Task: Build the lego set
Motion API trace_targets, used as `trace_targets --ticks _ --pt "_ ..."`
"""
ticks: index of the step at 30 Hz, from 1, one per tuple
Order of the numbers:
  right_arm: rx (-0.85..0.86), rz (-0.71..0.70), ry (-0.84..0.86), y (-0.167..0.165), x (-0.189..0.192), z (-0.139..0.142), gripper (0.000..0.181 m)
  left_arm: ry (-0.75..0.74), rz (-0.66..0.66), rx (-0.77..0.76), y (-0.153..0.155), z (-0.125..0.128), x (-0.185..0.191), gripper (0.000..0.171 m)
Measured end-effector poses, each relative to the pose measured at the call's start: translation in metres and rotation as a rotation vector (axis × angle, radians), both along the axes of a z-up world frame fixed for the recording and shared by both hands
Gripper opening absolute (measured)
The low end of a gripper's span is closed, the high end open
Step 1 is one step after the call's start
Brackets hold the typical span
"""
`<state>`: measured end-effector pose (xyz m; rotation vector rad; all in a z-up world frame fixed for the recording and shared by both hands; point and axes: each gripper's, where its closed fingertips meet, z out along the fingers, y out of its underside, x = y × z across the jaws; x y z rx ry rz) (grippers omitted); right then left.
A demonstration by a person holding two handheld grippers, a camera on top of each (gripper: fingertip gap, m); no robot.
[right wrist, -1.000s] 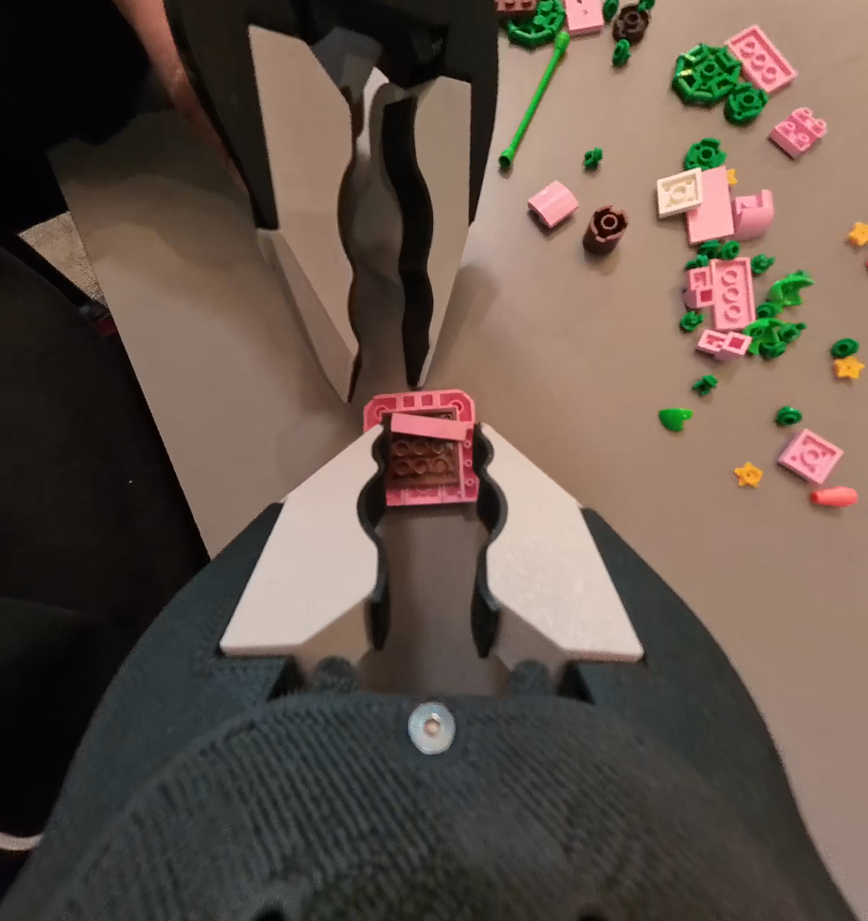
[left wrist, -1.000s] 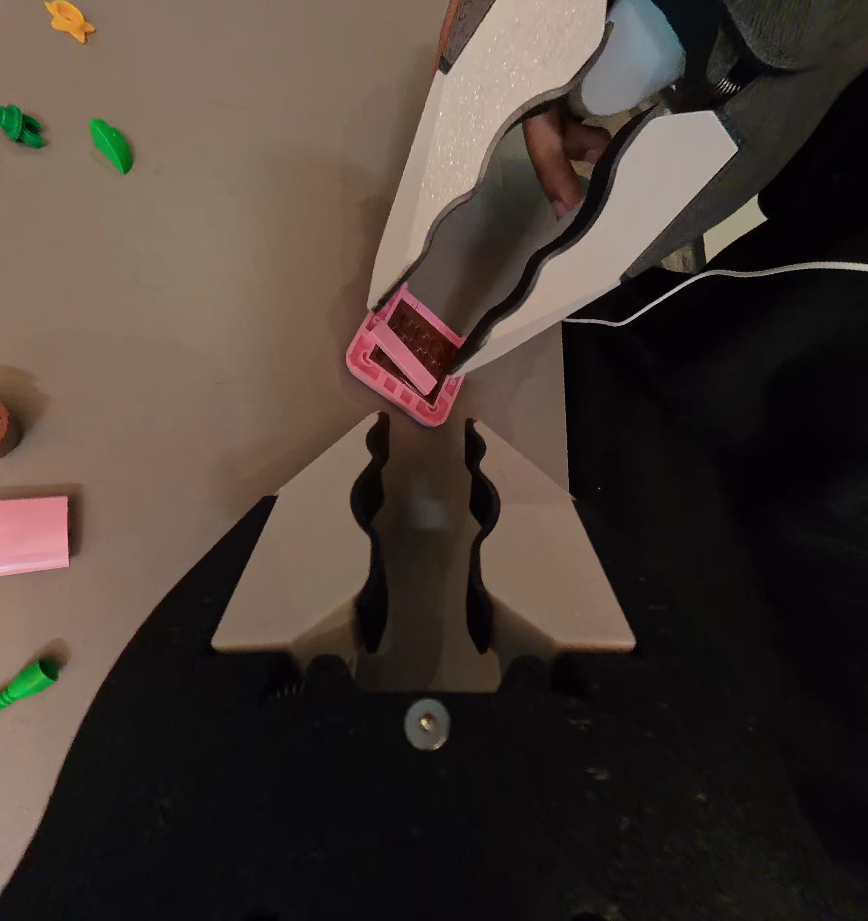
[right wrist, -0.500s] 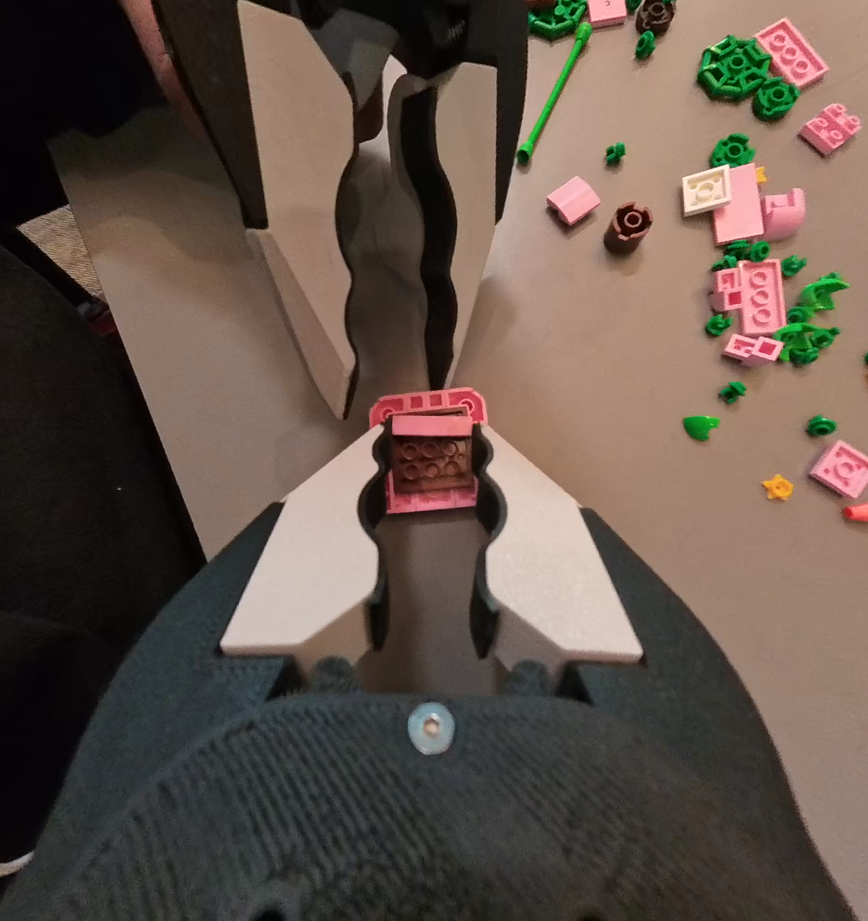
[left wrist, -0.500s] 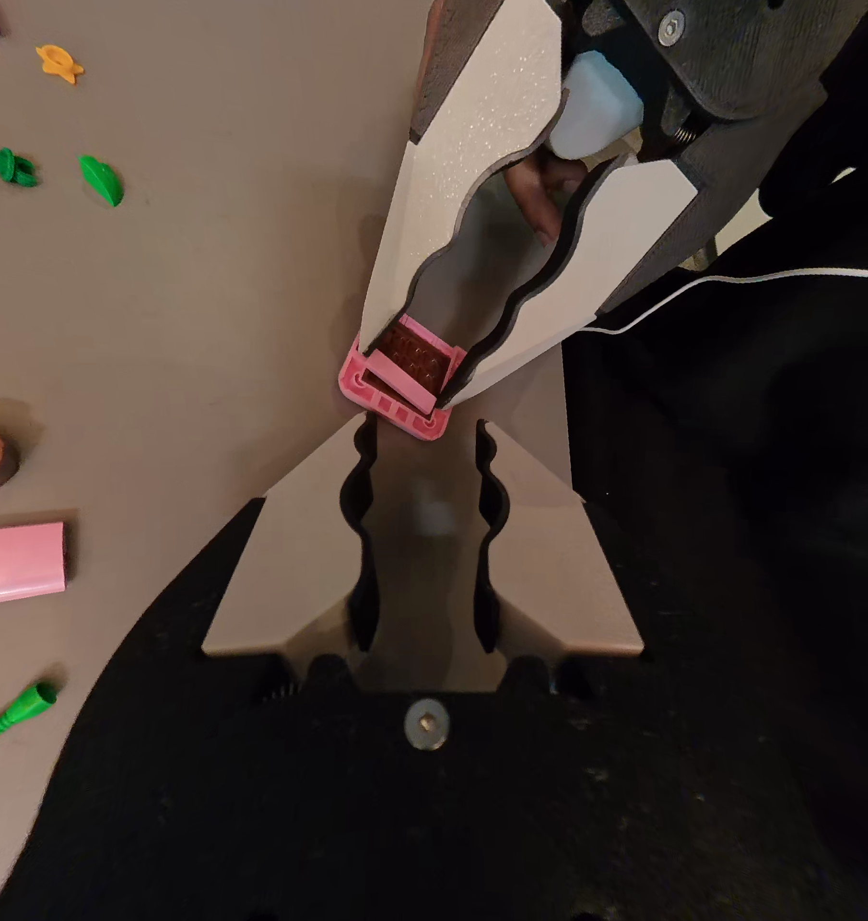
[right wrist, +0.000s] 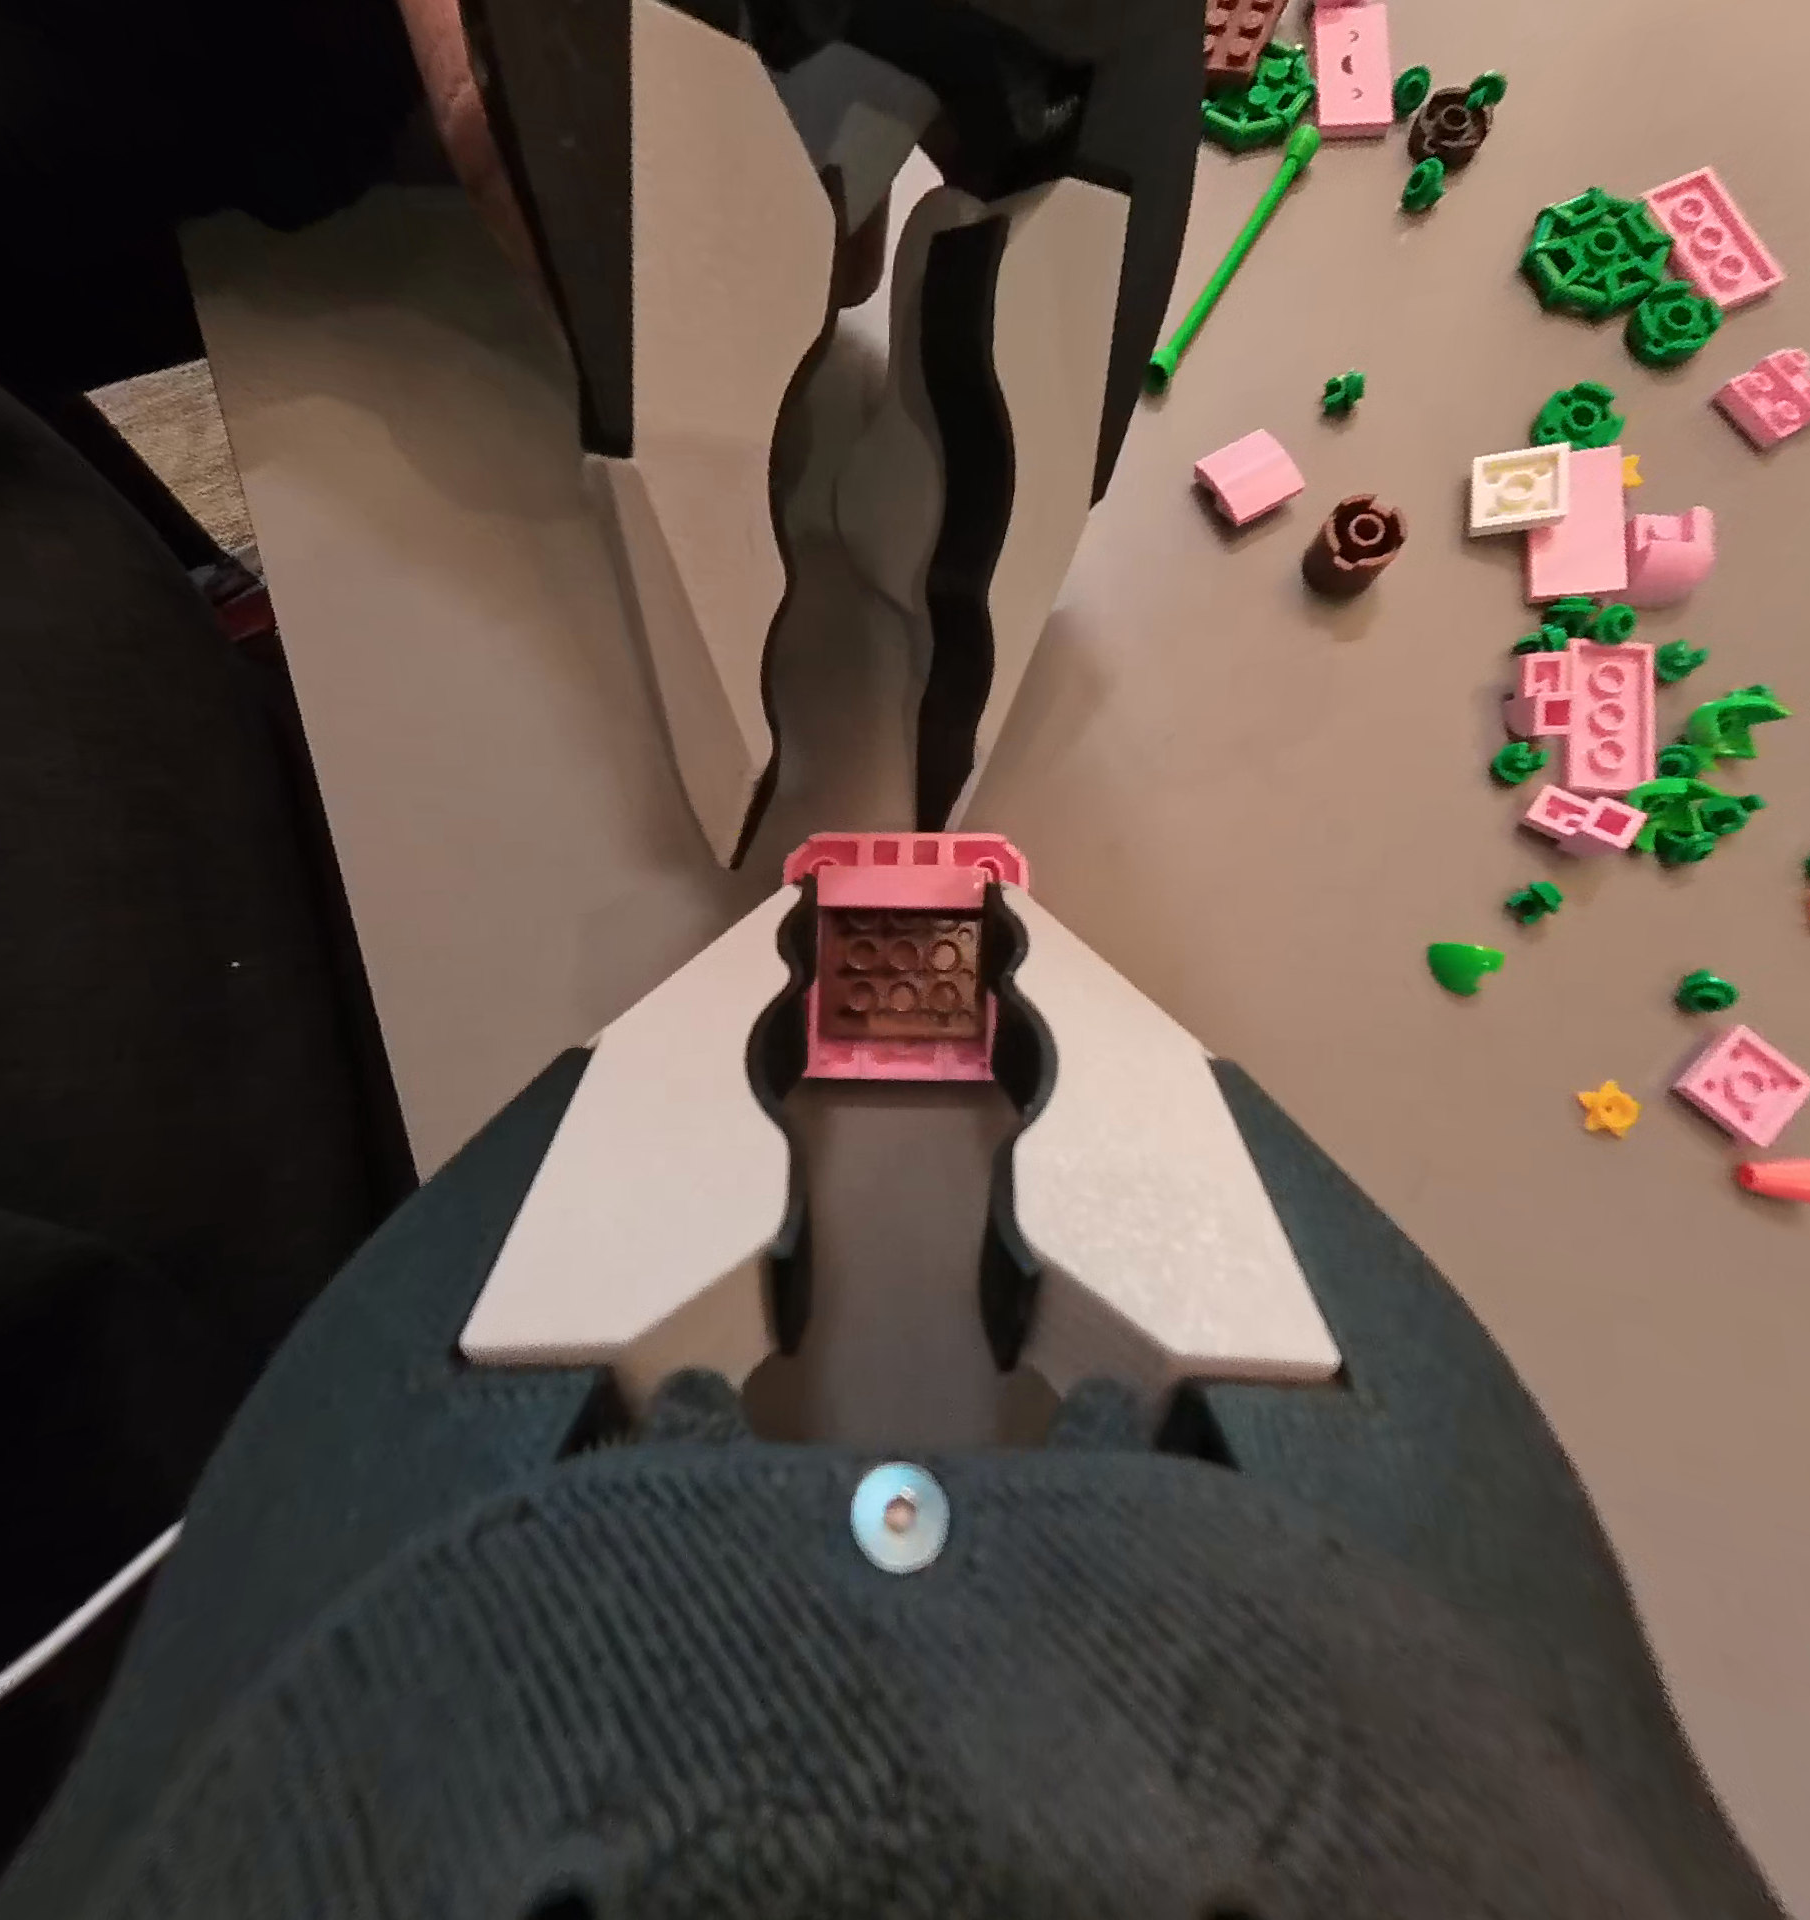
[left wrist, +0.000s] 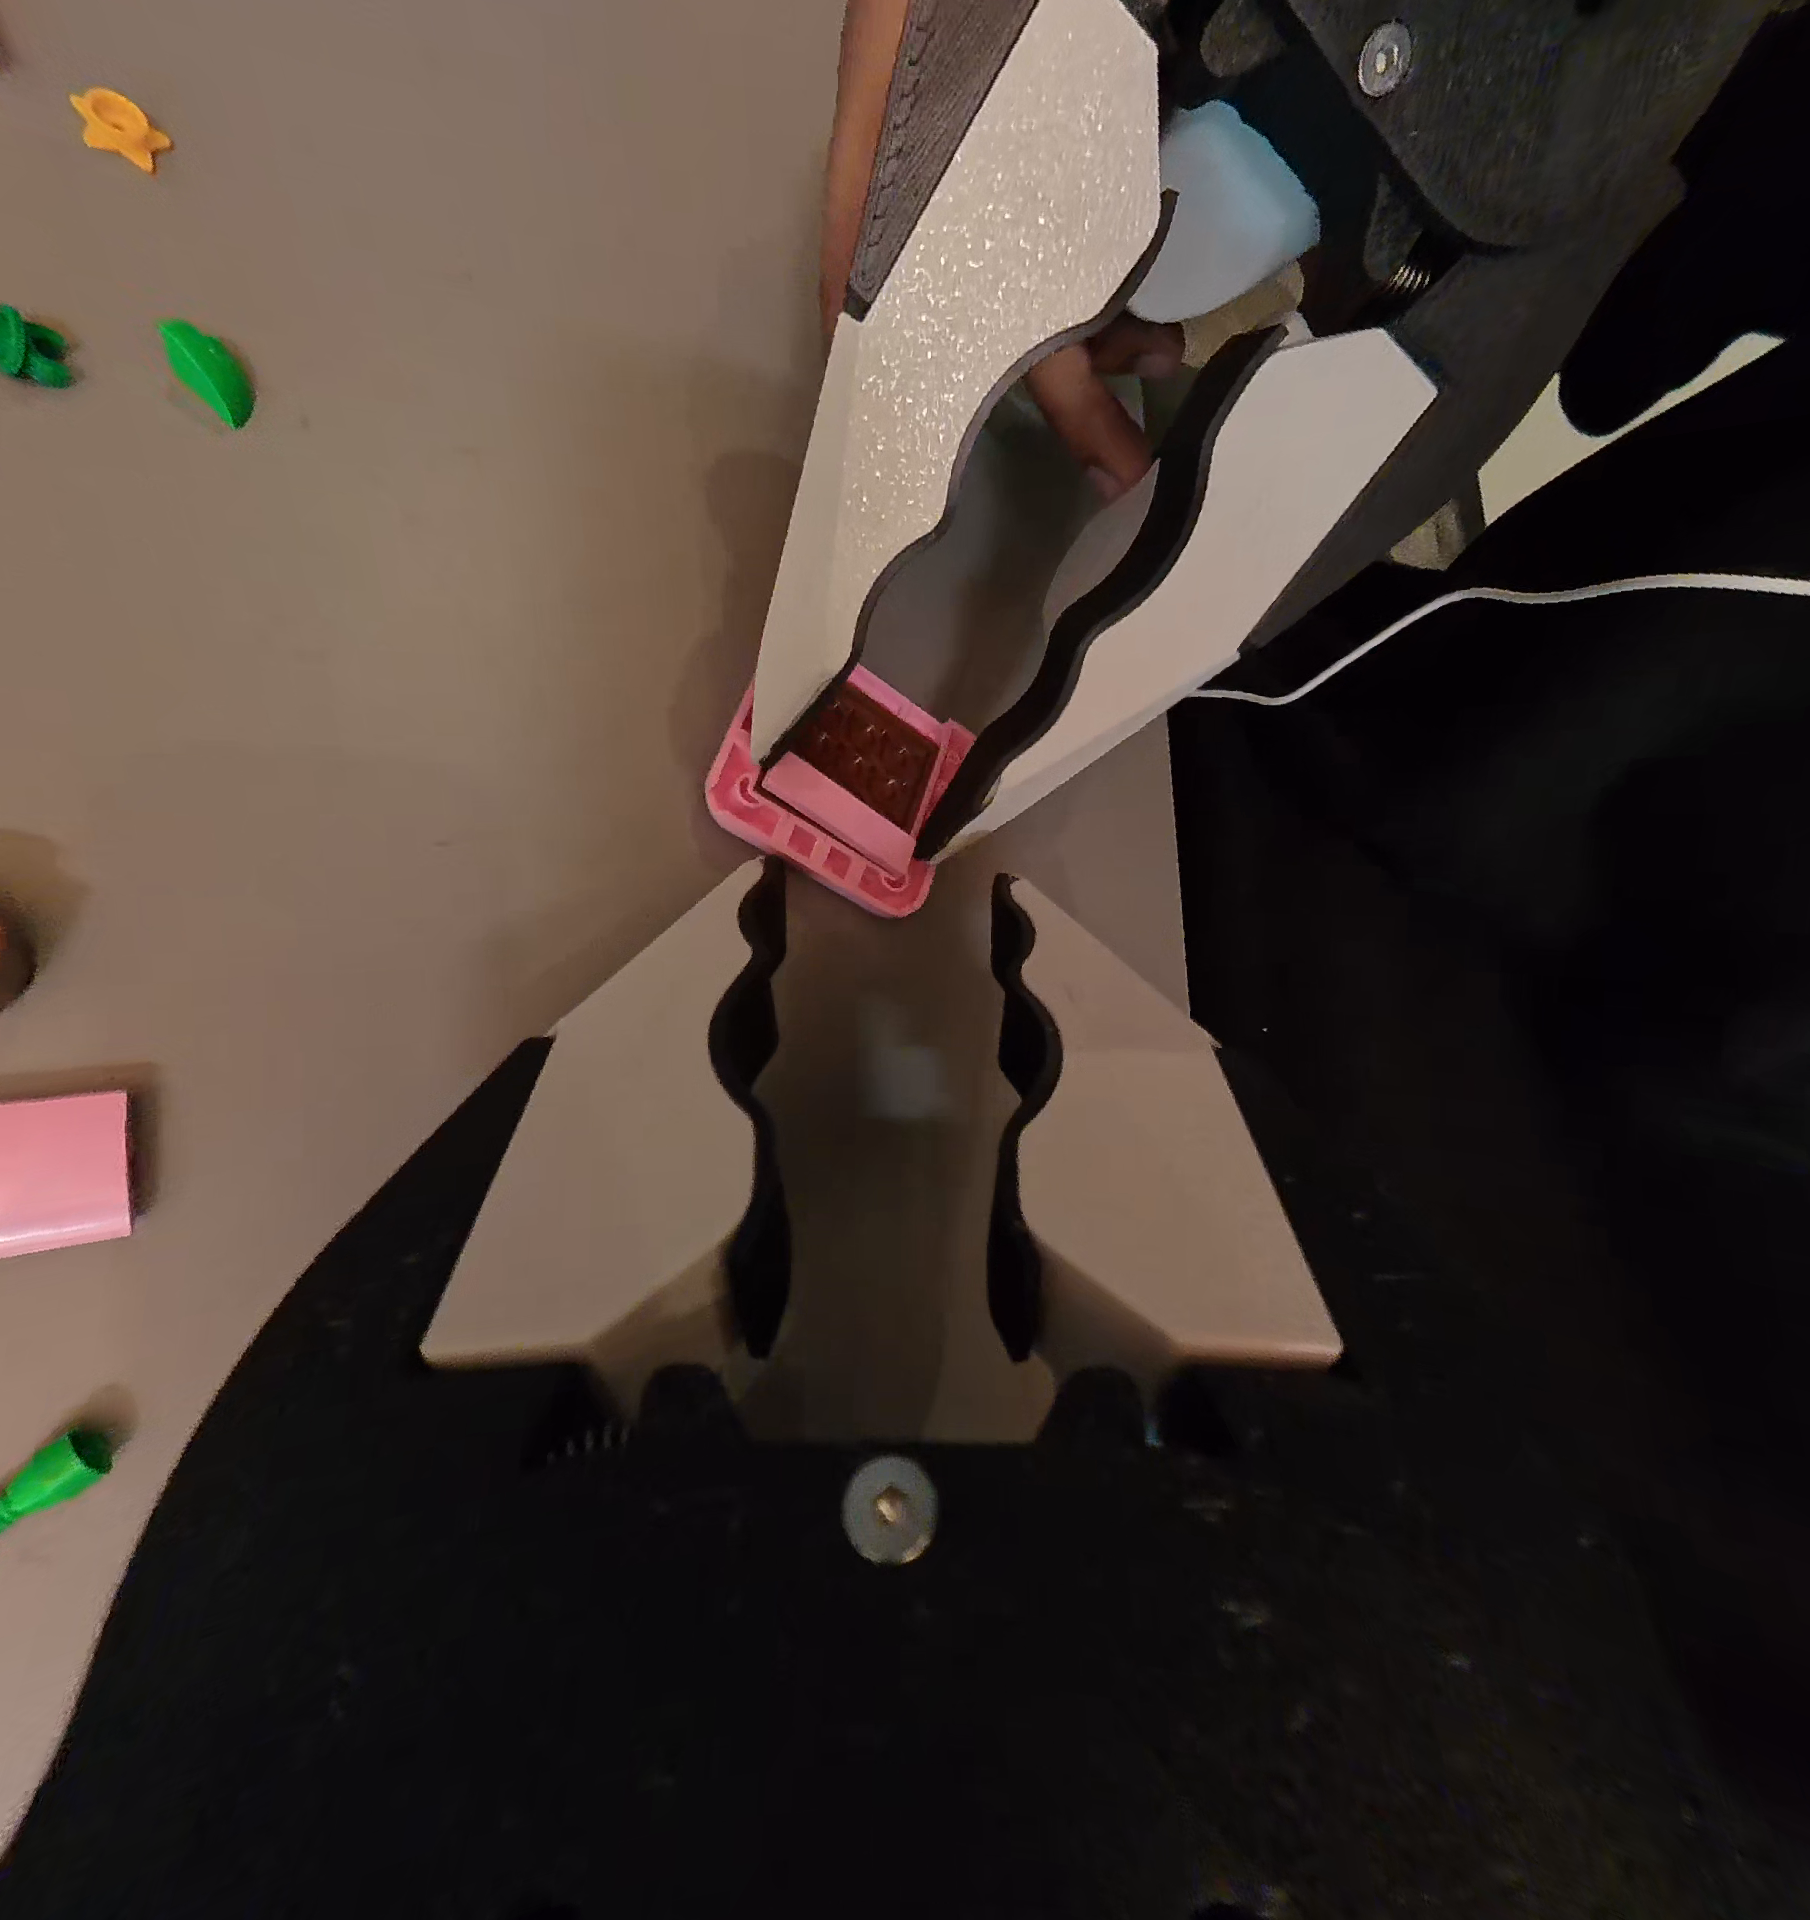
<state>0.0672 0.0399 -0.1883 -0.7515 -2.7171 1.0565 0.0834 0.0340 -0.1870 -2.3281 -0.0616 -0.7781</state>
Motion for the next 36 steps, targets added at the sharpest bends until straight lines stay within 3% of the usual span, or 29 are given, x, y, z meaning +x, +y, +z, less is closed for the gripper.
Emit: trace_targets --ticks 29,36 --pt "0.010 -0.014 0.001 0.001 -0.004 0.006 0.028 0.015 0.000 0.003 0.000 0.000 -0.002 0.039" --pt "-0.062 -0.091 -0.006 0.007 -0.009 0.021 0.031 0.061 0.062 0.092 0.000 0.014 -0.021 0.039"
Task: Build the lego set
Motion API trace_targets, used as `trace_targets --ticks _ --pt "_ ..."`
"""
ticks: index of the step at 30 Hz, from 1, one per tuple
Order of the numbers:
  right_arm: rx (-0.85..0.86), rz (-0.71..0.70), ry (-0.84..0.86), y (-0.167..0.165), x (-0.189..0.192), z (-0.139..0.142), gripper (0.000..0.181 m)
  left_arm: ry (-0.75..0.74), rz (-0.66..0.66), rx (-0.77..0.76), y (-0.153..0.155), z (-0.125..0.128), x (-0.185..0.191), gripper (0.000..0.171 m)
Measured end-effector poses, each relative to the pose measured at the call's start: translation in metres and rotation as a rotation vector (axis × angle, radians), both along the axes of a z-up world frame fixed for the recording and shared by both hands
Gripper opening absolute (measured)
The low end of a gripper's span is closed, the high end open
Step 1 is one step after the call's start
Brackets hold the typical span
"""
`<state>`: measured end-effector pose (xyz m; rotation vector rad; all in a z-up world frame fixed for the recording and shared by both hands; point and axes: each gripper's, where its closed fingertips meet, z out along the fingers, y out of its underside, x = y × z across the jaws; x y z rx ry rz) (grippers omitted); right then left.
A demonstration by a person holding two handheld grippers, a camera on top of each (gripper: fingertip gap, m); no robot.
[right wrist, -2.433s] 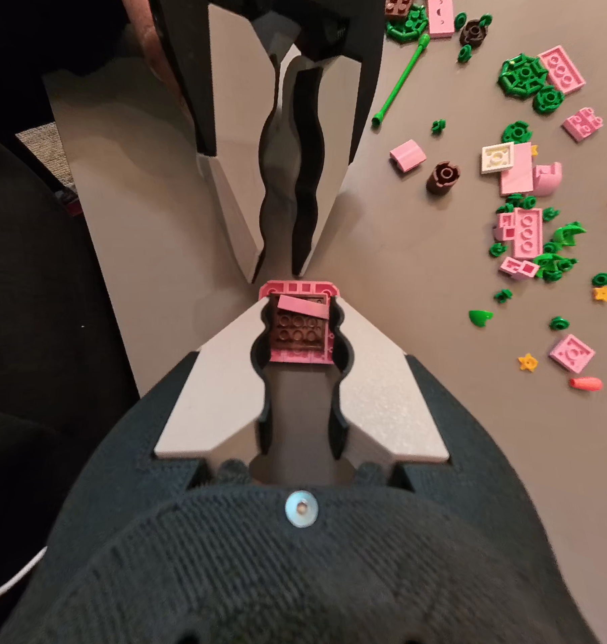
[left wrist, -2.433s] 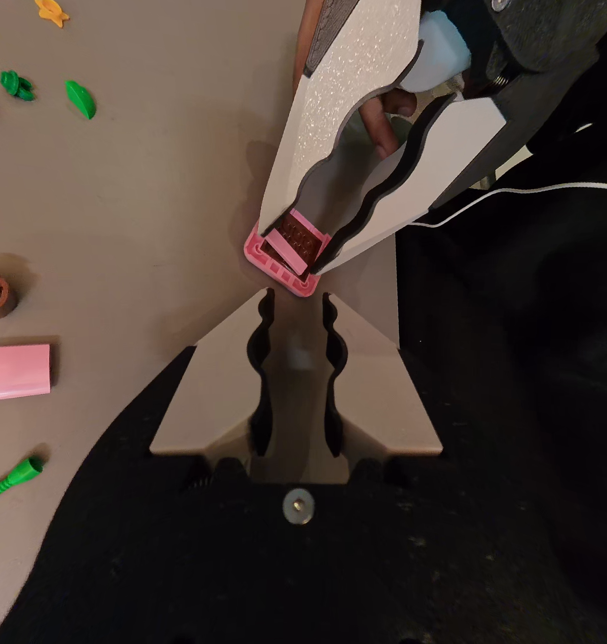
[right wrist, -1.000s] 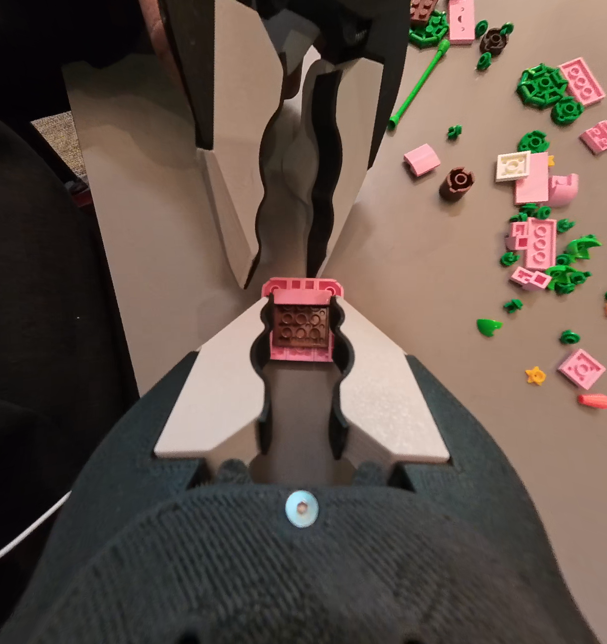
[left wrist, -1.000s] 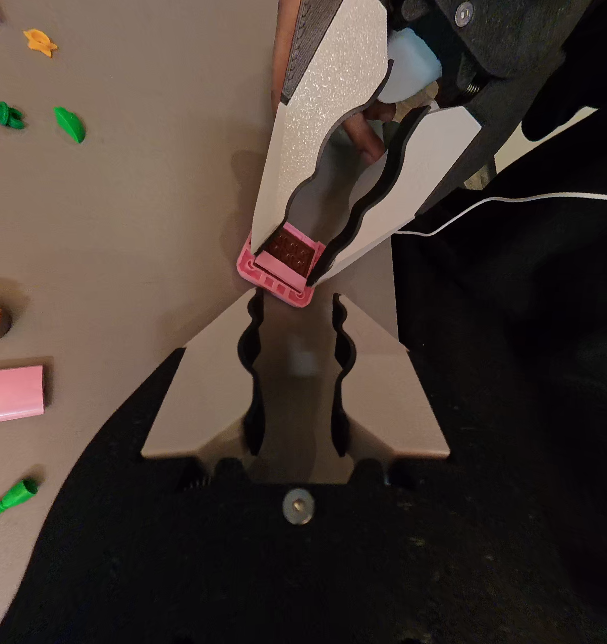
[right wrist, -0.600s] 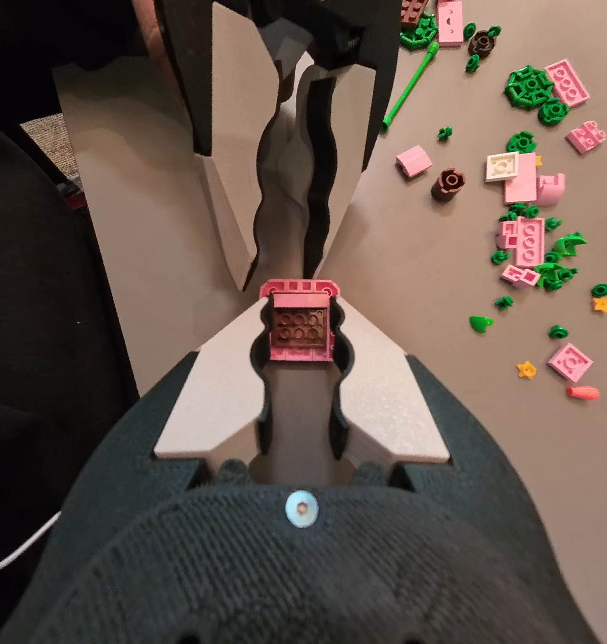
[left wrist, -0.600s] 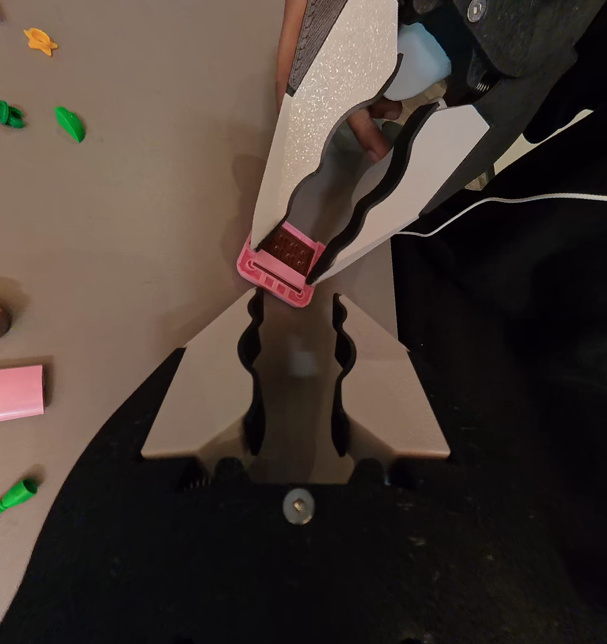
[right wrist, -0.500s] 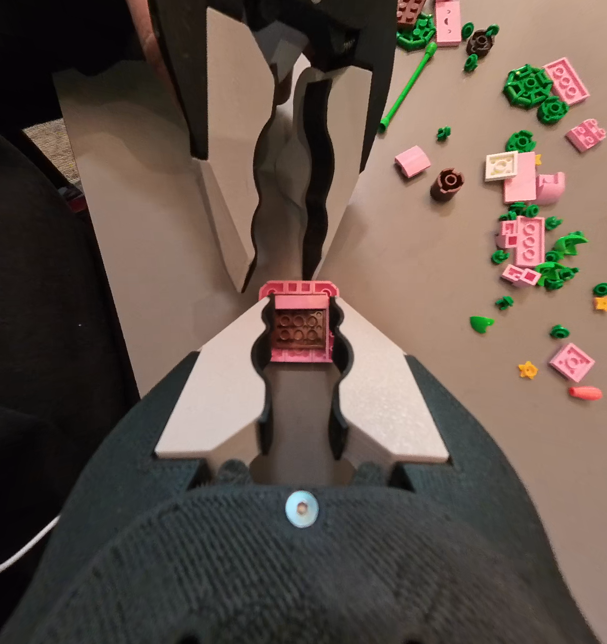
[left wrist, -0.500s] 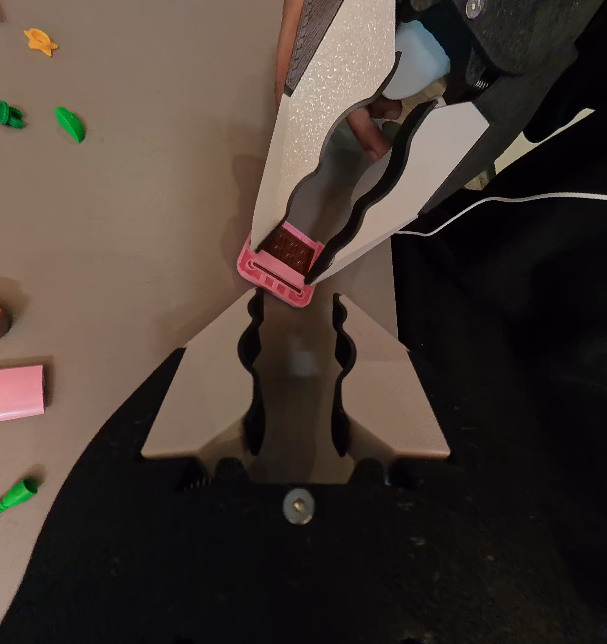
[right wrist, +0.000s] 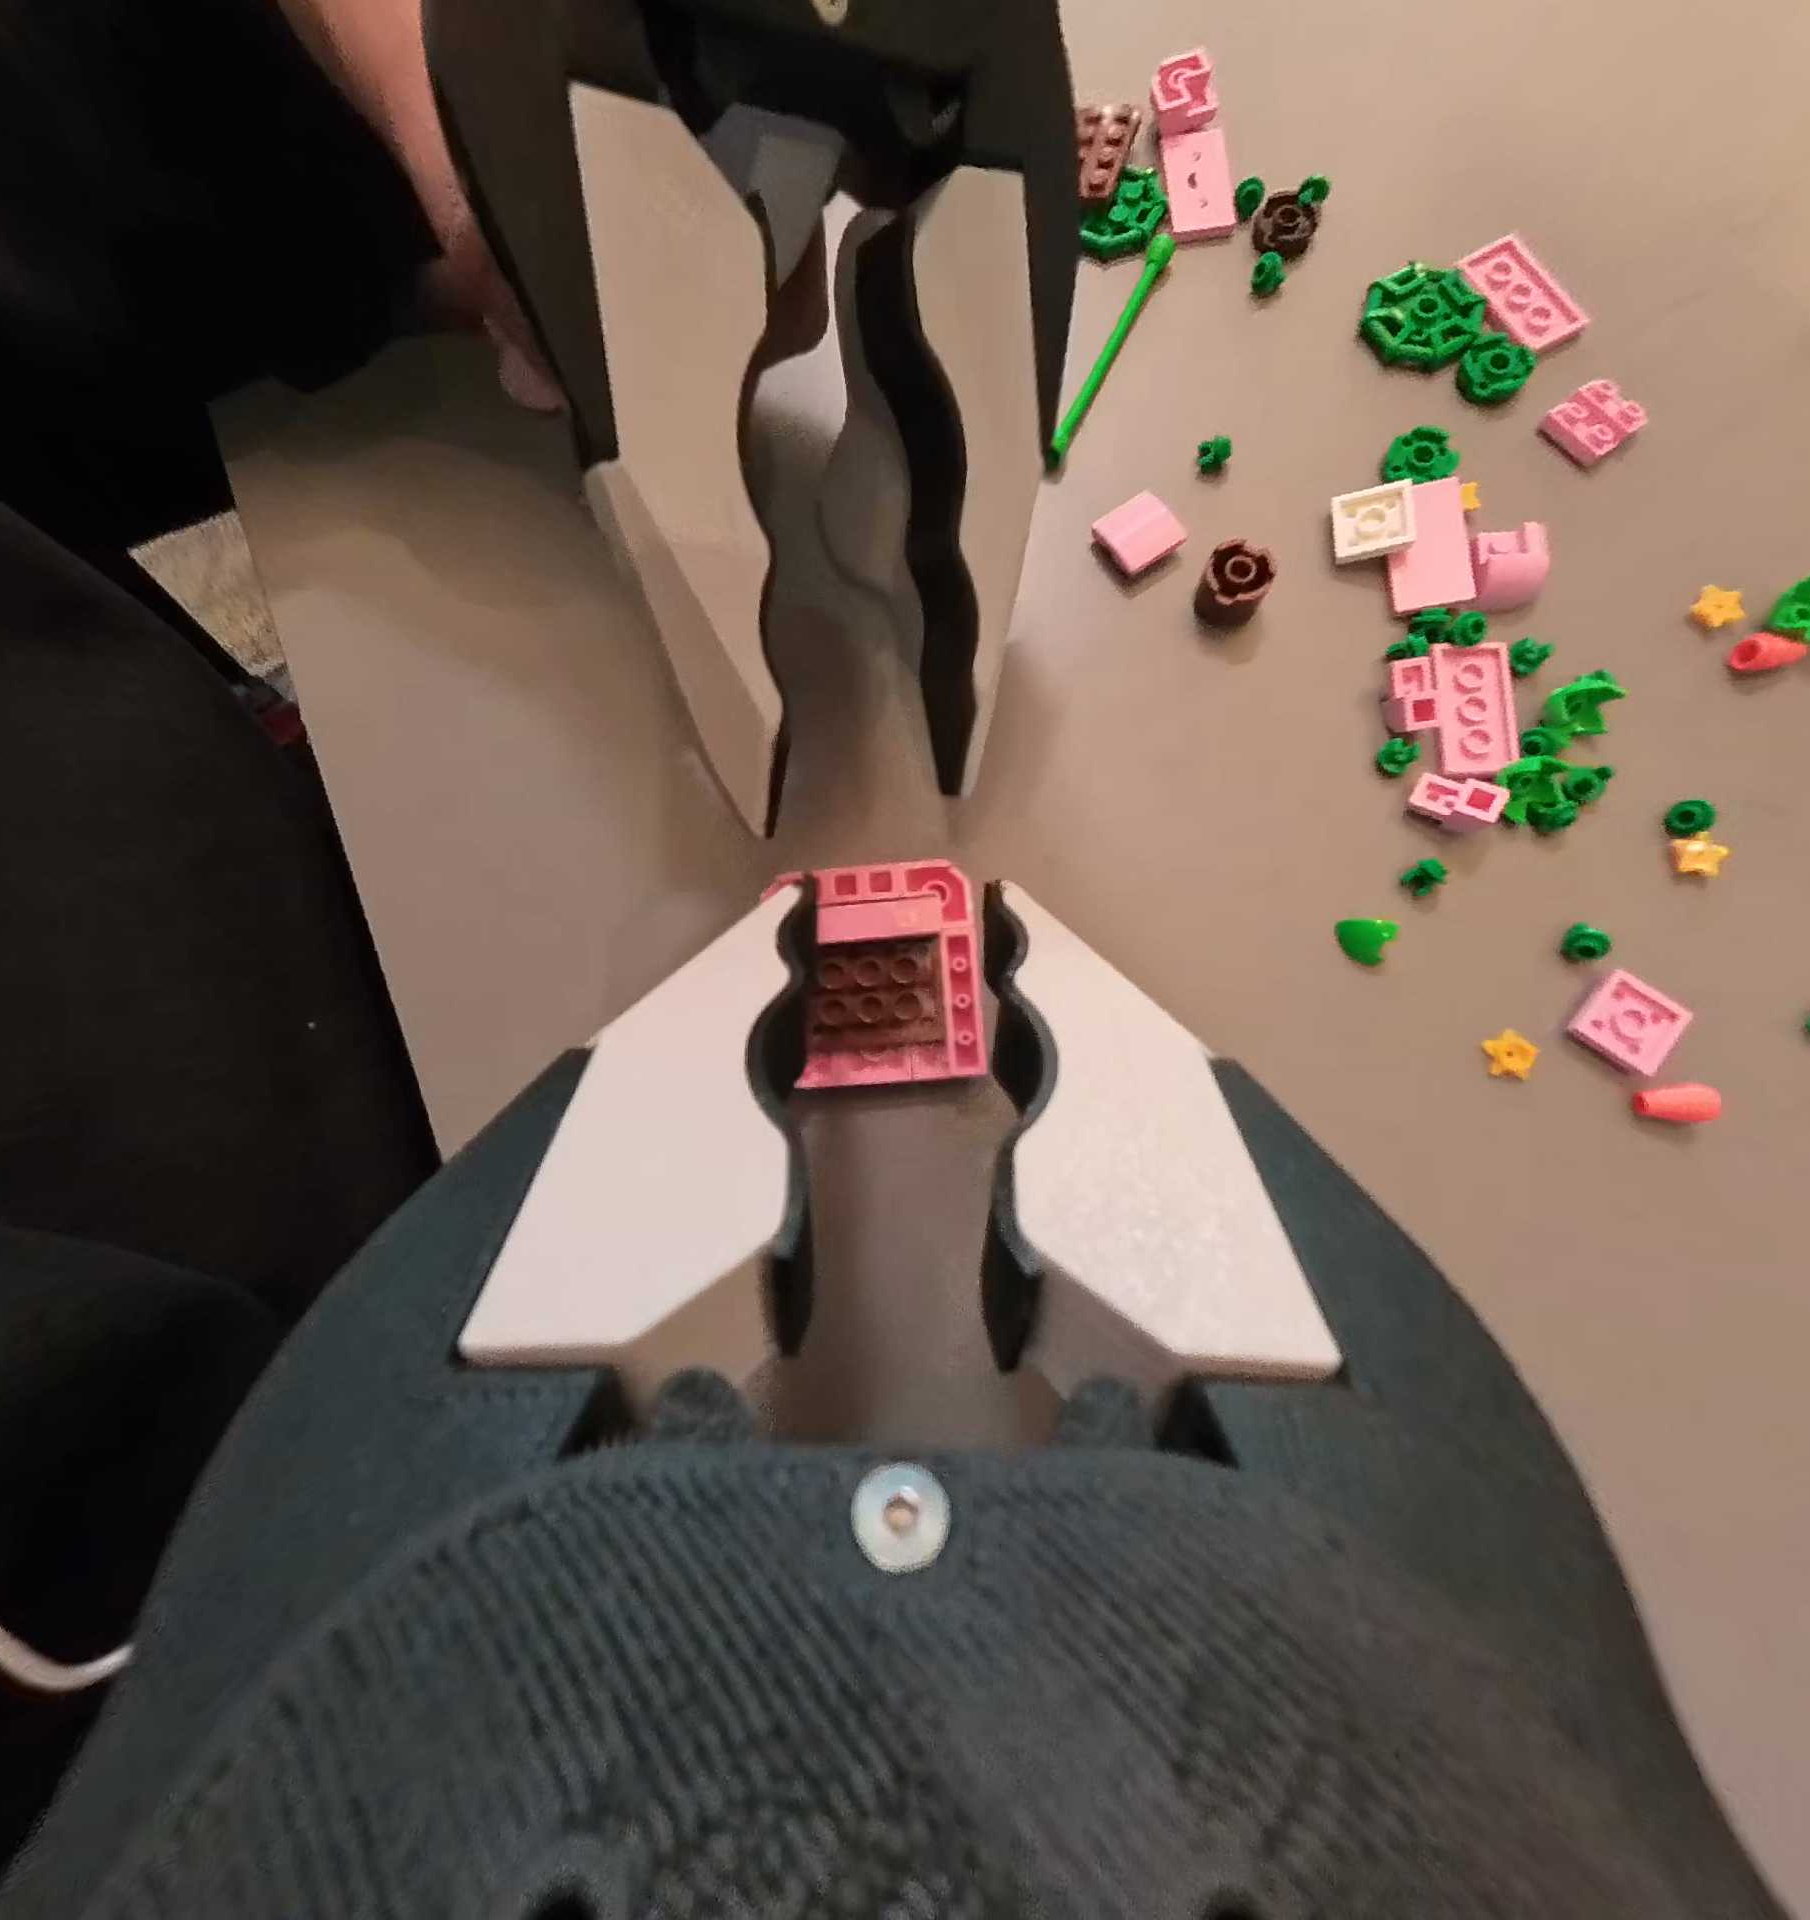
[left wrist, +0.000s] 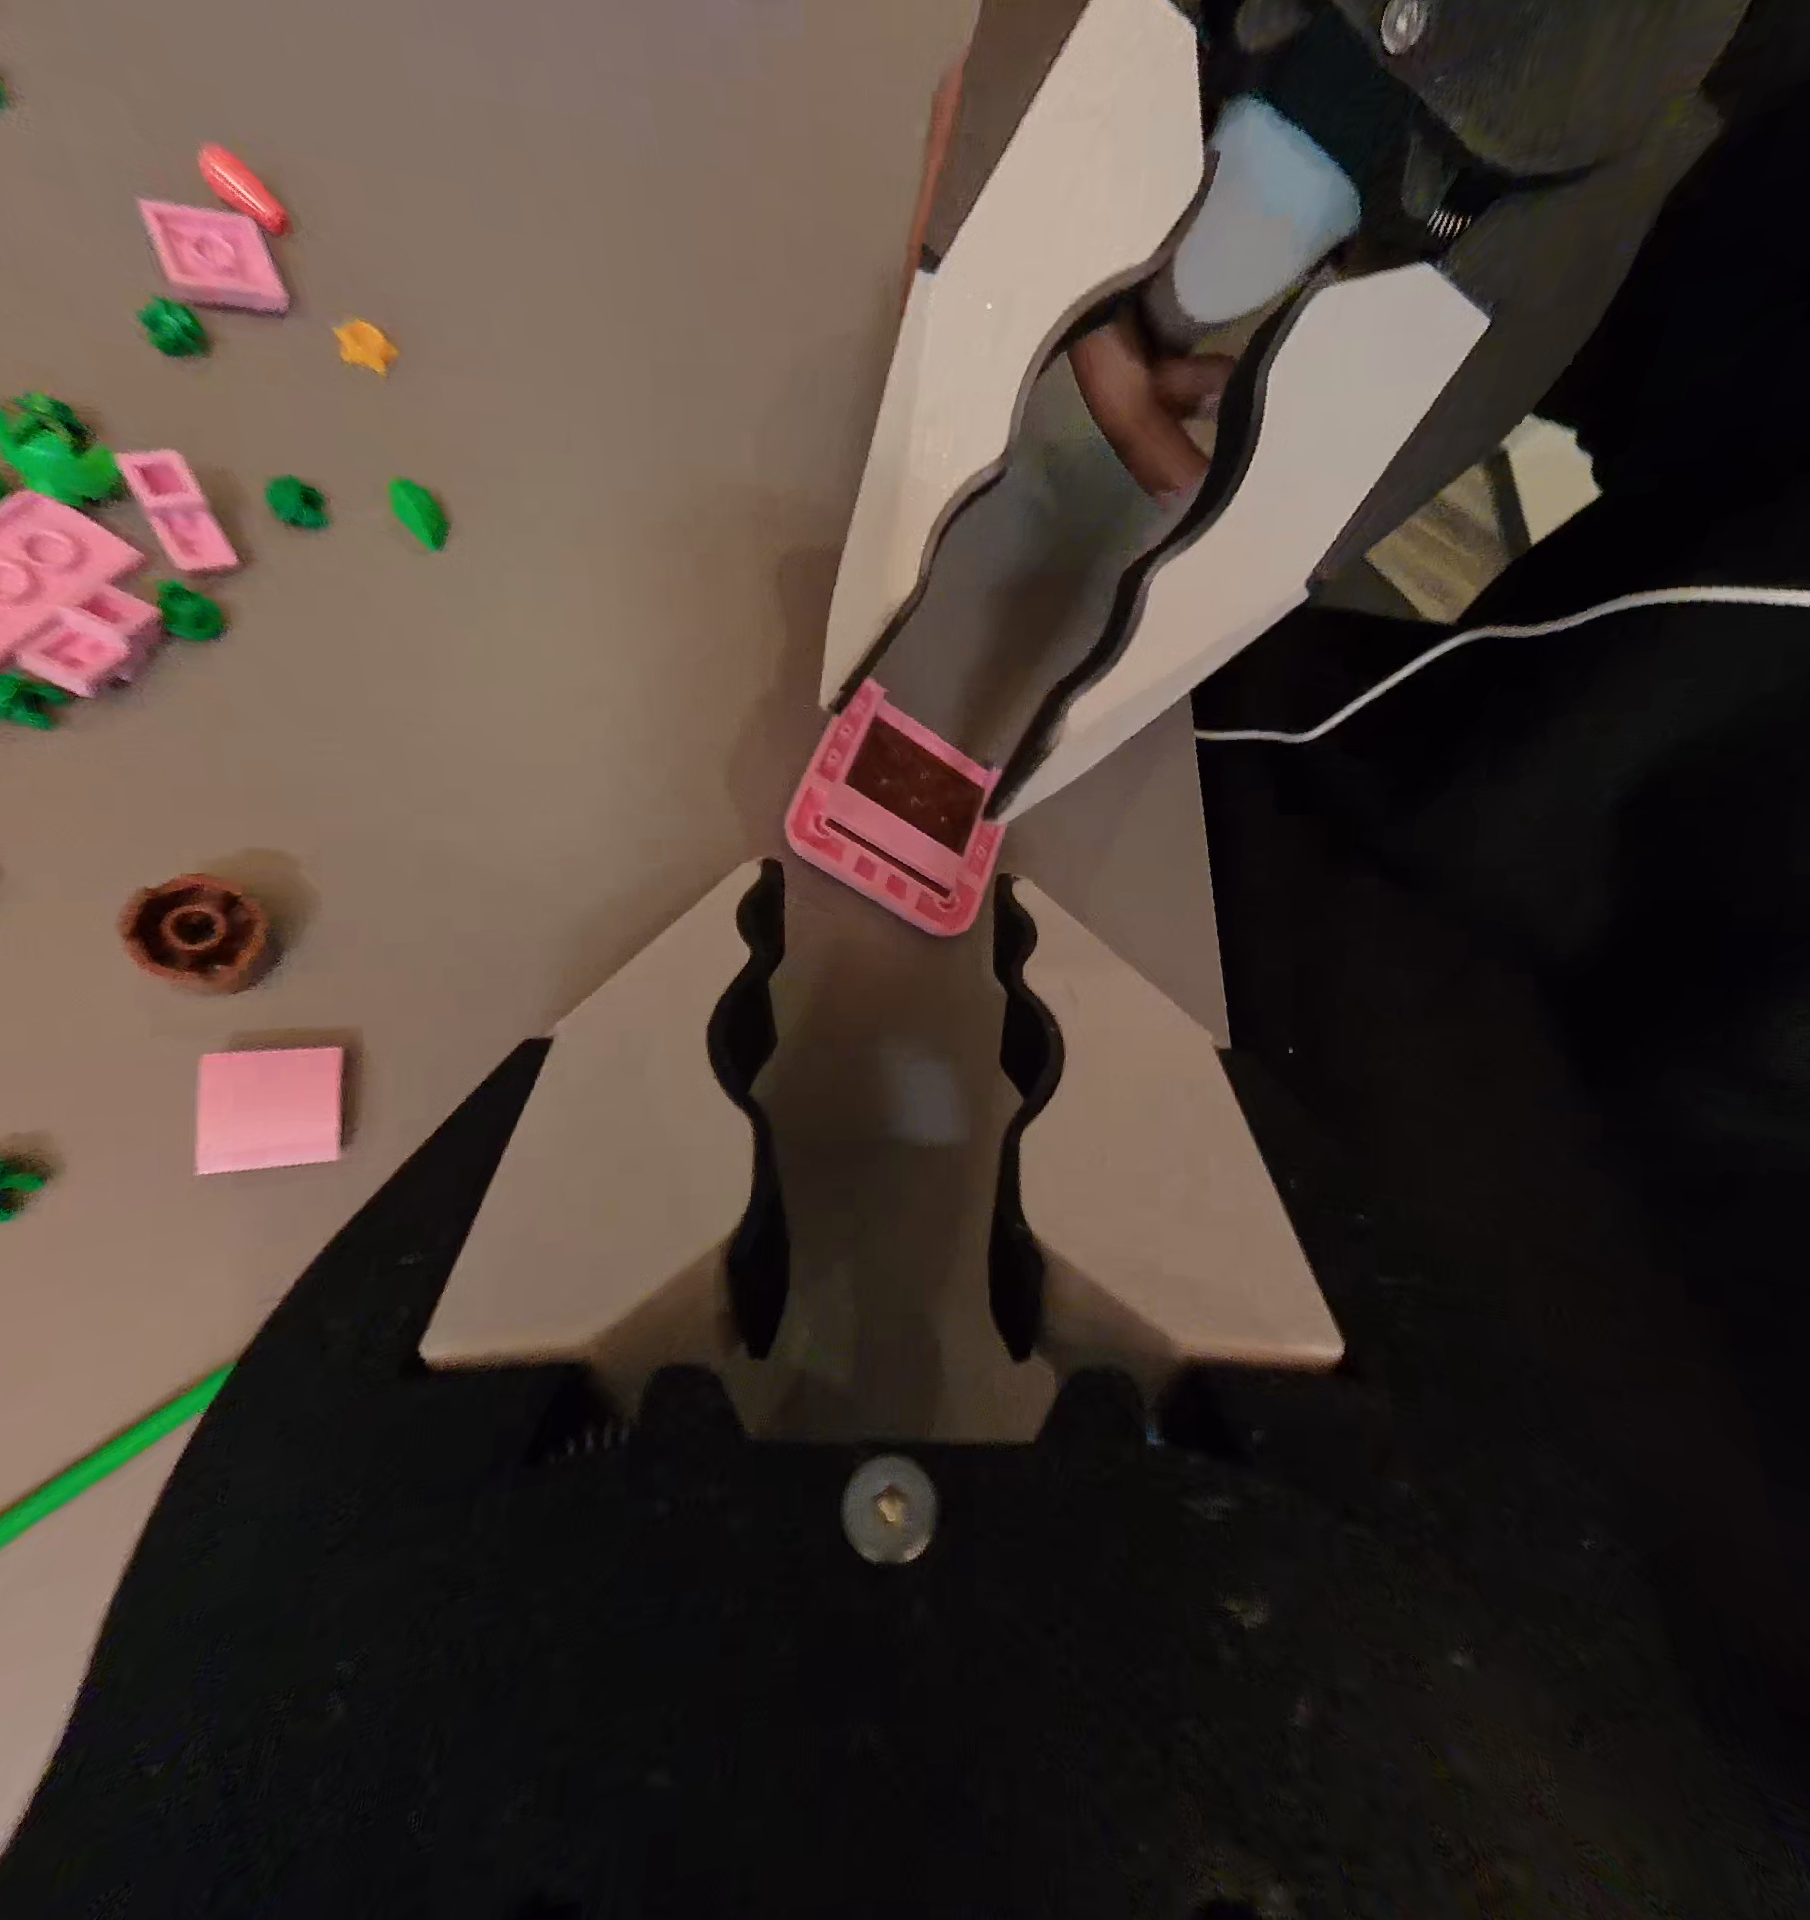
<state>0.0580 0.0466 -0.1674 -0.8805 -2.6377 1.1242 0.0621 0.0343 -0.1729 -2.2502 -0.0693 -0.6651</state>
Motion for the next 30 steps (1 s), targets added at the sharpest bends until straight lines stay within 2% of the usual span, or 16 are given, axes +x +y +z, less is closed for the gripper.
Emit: trace_targets --ticks 5,8,10,15,20,24,30 --pt "-0.094 -0.098 -0.029 0.005 -0.005 0.006 0.046 0.054 0.069 0.083 0.003 0.013 -0.017 0.039" --pt "-0.133 -0.121 -0.033 0.006 -0.005 0.011 0.047 0.078 0.103 0.153 0.005 0.026 -0.025 0.041" --pt "-0.142 -0.127 -0.051 0.006 -0.003 0.011 0.047 0.077 0.068 0.230 0.006 0.037 -0.020 0.052" --pt "-0.250 -0.137 -0.197 0.001 0.010 0.014 0.050 0.095 0.013 0.373 0.008 0.059 -0.007 0.065" --pt "-0.293 -0.159 -0.306 0.006 0.015 0.011 0.056 0.126 0.011 0.323 0.009 0.050 -0.005 0.070" --pt "-0.261 -0.179 -0.219 0.011 0.010 0.014 0.052 0.197 -0.016 0.292 0.011 0.046 0.002 0.070" --pt "-0.107 -0.160 -0.043 0.015 0.007 0.013 0.044 0.278 -0.018 0.238 0.011 0.033 -0.001 0.070"
